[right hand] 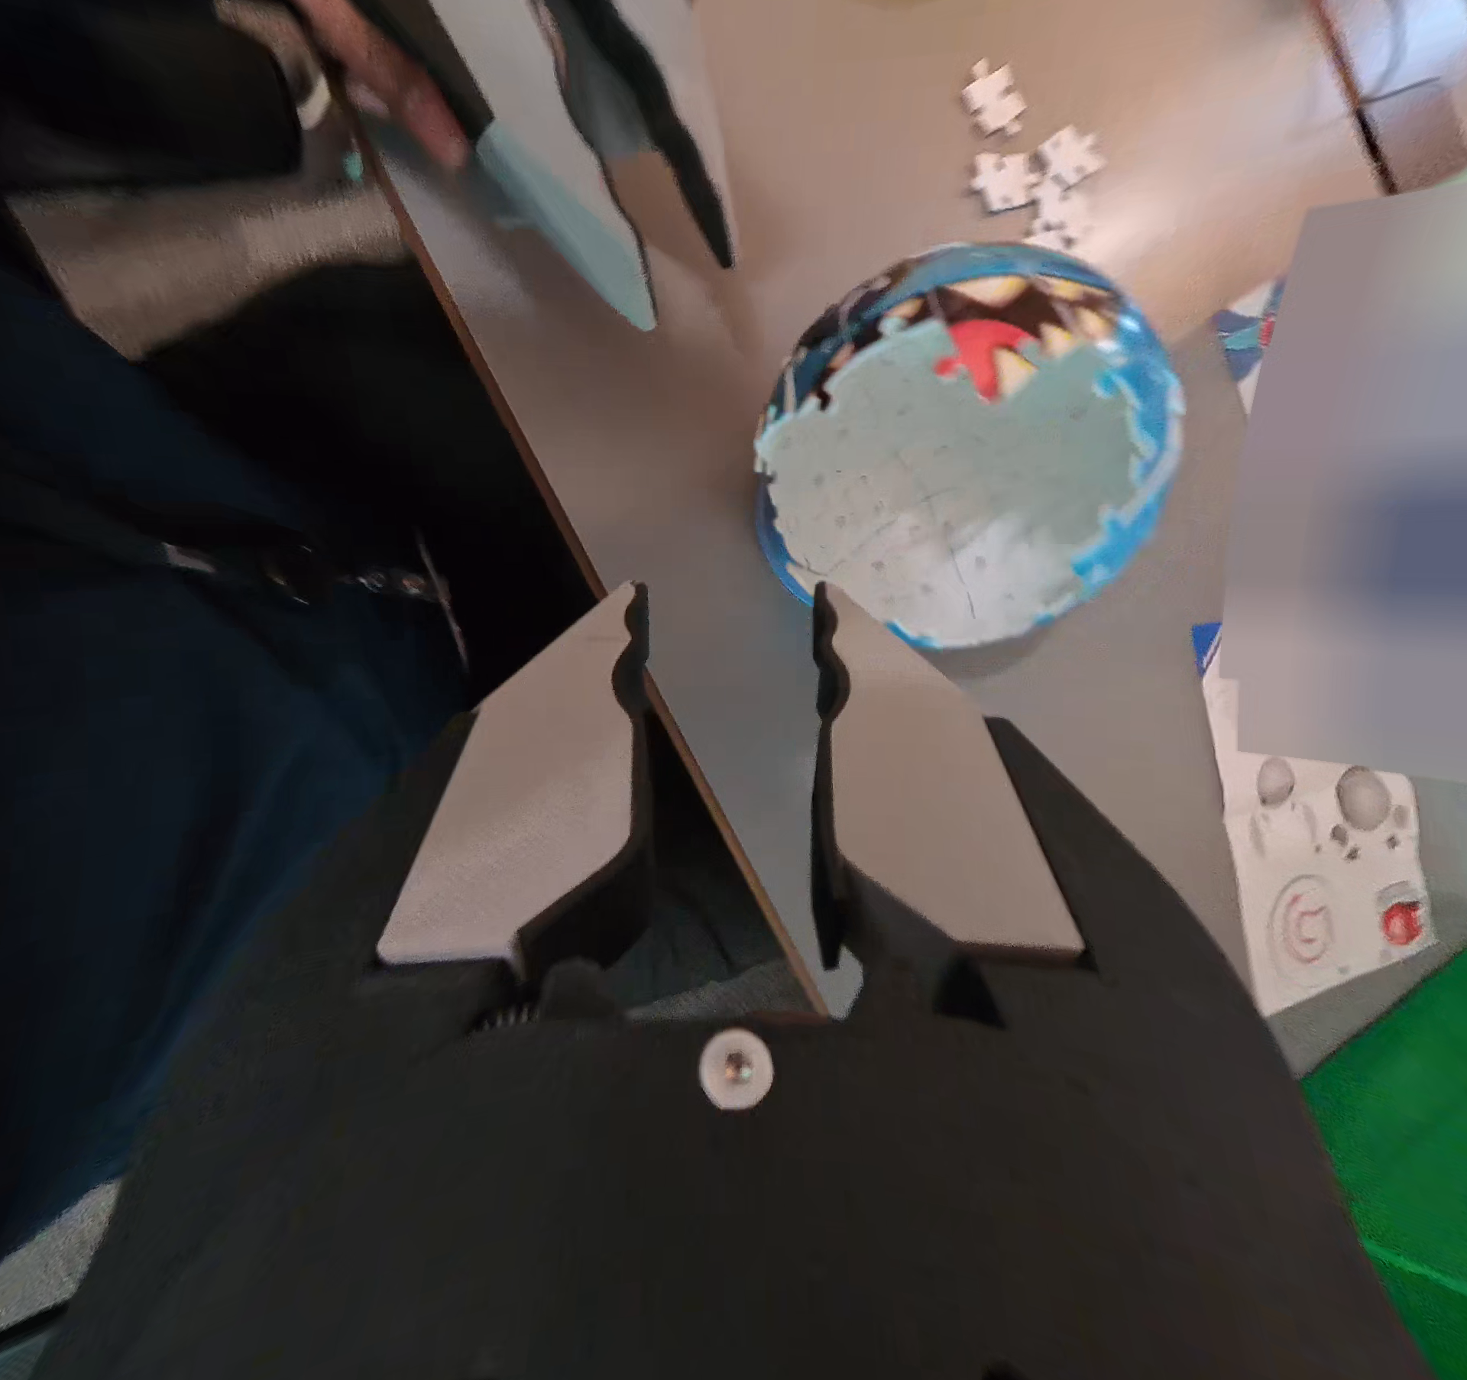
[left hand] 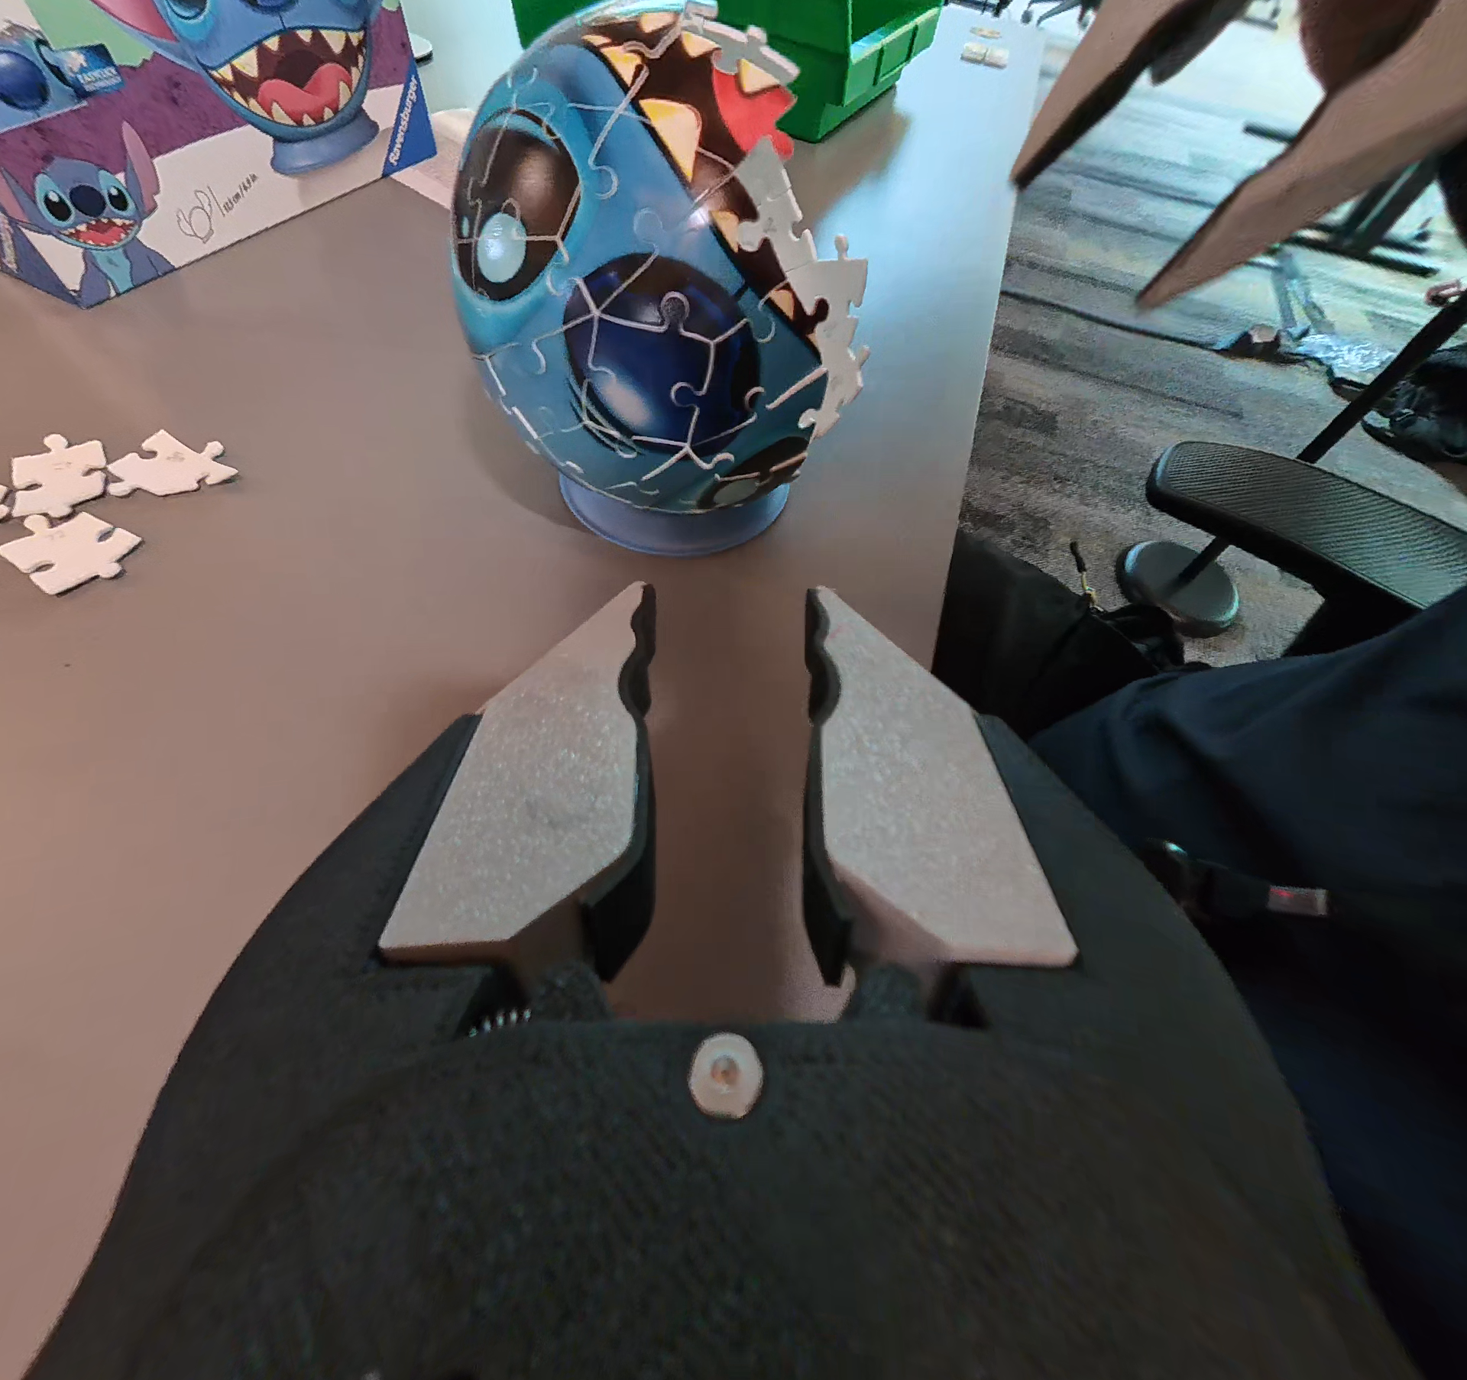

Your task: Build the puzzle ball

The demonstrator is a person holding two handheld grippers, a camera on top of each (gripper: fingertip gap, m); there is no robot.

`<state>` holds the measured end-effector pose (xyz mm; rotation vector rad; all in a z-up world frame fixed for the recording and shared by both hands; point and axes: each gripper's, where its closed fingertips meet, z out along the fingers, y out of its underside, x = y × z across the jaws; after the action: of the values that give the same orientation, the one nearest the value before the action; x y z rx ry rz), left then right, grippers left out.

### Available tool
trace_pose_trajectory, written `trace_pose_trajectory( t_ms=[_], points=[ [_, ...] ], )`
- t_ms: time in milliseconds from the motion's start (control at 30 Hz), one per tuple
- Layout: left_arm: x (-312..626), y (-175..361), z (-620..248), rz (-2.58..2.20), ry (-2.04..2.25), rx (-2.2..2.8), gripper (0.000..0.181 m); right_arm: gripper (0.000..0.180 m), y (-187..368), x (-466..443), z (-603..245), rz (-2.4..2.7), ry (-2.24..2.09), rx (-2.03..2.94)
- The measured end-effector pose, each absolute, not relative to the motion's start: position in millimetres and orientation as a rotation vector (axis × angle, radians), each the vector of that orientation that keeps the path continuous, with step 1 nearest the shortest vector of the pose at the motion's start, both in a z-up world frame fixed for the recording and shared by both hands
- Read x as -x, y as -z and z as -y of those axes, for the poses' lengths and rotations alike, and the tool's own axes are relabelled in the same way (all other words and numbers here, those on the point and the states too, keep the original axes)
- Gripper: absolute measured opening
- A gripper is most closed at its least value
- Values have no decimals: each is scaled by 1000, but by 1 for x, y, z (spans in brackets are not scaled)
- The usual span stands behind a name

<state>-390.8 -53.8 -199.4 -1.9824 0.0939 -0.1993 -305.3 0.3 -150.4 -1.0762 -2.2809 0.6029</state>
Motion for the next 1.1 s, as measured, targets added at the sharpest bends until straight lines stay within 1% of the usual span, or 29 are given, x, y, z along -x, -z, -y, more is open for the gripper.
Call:
trace_pose_trajectory(
  t_ms=[33, 167, 300, 533, 633, 867, 967, 1100],
  points=[
    [391, 198, 54, -97, 208, 1975, 37, 40, 142, 299, -8, 2233, -673, 1108],
    [391, 198, 53, -122, 258, 1971, 45, 54, 129, 274, -47, 2077, -834, 1168],
    [397, 199, 52, -178, 244, 1975, 48, 64, 145, 261, -76, 2000, -921, 1201],
    [394, 203, 49, -342, 301, 1987, 53, 65, 160, 270, -100, 1981, -1052, 1097],
    [392, 205, 45, -353, 357, 1999, 56, 68, 163, 276, -101, 2022, -1093, 1066],
    [399, 204, 42, -287, 394, 2006, 57, 67, 168, 284, -90, 2090, -1154, 1004],
    [403, 206, 40, -268, 347, 2024, 57, 66, 161, 284, -72, 2110, -1200, 958],
    [398, 211, 42, -316, 255, 2049, 57, 73, 157, 285, -30, 2198, -1211, 926]
  ],
)
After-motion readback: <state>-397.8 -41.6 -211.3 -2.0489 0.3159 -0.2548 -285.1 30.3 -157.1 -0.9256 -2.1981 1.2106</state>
